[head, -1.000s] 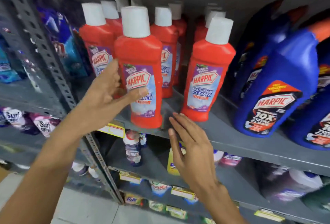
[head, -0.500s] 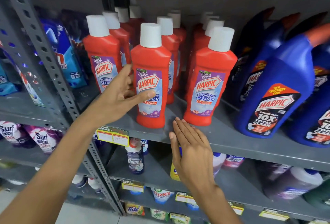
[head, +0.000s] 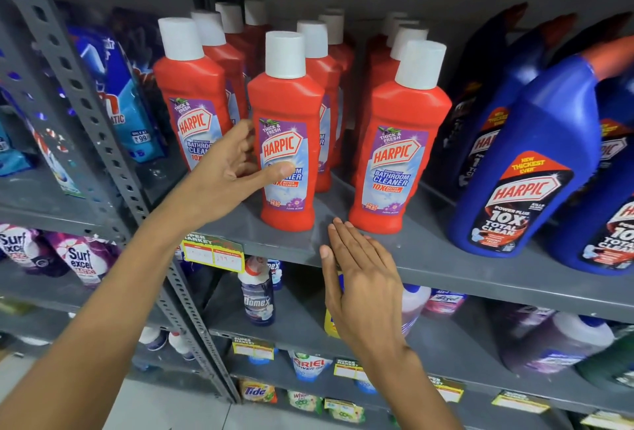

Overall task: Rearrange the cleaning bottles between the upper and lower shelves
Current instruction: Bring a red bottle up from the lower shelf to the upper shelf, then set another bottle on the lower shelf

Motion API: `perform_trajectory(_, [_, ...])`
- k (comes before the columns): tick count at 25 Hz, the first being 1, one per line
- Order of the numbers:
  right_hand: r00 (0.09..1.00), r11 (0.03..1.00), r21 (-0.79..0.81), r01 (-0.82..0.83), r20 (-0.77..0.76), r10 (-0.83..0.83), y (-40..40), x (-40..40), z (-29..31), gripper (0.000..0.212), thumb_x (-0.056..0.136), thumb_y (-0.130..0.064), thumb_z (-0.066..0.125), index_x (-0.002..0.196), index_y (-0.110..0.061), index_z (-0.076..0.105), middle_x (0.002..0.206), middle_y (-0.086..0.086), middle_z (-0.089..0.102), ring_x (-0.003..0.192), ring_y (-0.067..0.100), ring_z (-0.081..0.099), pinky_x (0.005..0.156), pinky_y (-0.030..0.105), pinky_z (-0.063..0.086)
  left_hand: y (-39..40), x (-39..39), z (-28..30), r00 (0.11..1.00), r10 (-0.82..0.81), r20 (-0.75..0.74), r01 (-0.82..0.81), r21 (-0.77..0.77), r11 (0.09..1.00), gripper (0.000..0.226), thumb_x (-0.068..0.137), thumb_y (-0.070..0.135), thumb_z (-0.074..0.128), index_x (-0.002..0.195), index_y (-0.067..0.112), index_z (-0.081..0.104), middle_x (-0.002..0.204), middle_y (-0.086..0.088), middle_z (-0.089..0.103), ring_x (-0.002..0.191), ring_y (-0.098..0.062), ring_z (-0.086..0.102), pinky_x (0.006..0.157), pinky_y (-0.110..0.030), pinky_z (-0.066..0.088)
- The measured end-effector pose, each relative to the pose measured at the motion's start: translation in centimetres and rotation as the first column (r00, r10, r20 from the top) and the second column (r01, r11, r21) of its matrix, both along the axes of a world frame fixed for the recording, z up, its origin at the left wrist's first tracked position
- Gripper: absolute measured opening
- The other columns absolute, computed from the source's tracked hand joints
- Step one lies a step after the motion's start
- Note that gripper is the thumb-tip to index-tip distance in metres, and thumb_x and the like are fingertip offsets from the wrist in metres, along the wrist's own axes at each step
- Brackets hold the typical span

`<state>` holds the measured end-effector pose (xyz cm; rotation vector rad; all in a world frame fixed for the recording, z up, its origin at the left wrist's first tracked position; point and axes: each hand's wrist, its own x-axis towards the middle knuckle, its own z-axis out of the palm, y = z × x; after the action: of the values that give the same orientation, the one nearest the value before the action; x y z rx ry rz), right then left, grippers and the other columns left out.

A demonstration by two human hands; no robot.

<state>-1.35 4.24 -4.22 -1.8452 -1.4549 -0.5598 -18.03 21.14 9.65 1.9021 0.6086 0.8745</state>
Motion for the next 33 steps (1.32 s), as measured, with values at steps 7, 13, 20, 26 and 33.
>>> perform_trajectory(7, [0.976,0.985,0.077,-0.155,-0.145,0.164,-3.4,0.9,-1.5,0.043,0.112,-0.031,0.06,0.153,-0.015,0.062,0.161,-0.003,0.061,0.155,0.015,0.053,0.131,0.037,0.038,-8.8,-2.1,-8.7,0.845,0.5,0.189,-0.52,0.078,0.851,0.053,0.079,0.055,0.092,0.118,0.045,0.058,0.106,0.015,0.071,0.099,0.001,0.071,0.091,-0.008,0.055])
perform_trajectory(13, [0.924,0.973,0.115,-0.201,-0.307,0.227,-11.6,6.2,-9.7,0.043,0.105,-0.015,0.062,0.147,-0.009,0.066,0.16,-0.001,0.062,0.152,0.024,0.057,0.126,0.05,0.043,-19.8,5.5,-21.7,0.958,0.255,-0.134,-0.274,-0.155,0.949,0.027,0.086,0.032,0.09,0.106,0.034,0.071,0.102,0.009,0.077,0.094,-0.014,0.077,0.087,-0.033,0.063])
perform_trajectory(20, [0.828,0.928,-0.358,0.106,-0.485,-0.282,-17.7,17.4,-19.6,0.061,0.109,-0.038,0.049,0.159,-0.003,0.051,0.168,0.013,0.051,0.158,0.034,0.047,0.126,0.059,0.044,-21.4,18.0,-25.8,0.938,0.253,-0.237,-0.315,-0.275,0.908,0.064,0.086,0.019,0.093,0.138,0.001,0.059,0.132,-0.013,0.07,0.122,-0.032,0.068,0.111,-0.048,0.054])
perform_trajectory(26, [0.818,0.741,-0.672,0.008,-0.422,-0.392,-19.2,22.9,-25.5,0.07,0.108,-0.037,0.036,0.168,-0.001,0.031,0.179,0.018,0.026,0.169,0.036,0.025,0.14,0.052,0.018,-20.0,22.5,-28.9,0.9,0.385,-0.203,-0.433,-0.326,0.84,0.057,0.079,0.017,0.098,0.119,0.002,0.062,0.112,-0.022,0.077,0.103,-0.04,0.074,0.097,-0.04,0.063])
perform_trajectory(33, [0.869,0.727,-0.685,0.046,-0.331,-0.368,-19.6,23.6,-27.3,0.066,0.112,-0.036,0.035,0.169,-0.003,0.029,0.18,0.015,0.023,0.169,0.031,0.022,0.14,0.052,0.016,-17.0,21.7,-30.4,0.918,0.231,-0.323,-0.343,-0.353,0.87,0.044,0.074,0.004,0.098,0.077,0.023,0.059,0.071,0.018,0.077,0.077,-0.007,0.073,0.071,-0.016,0.064])
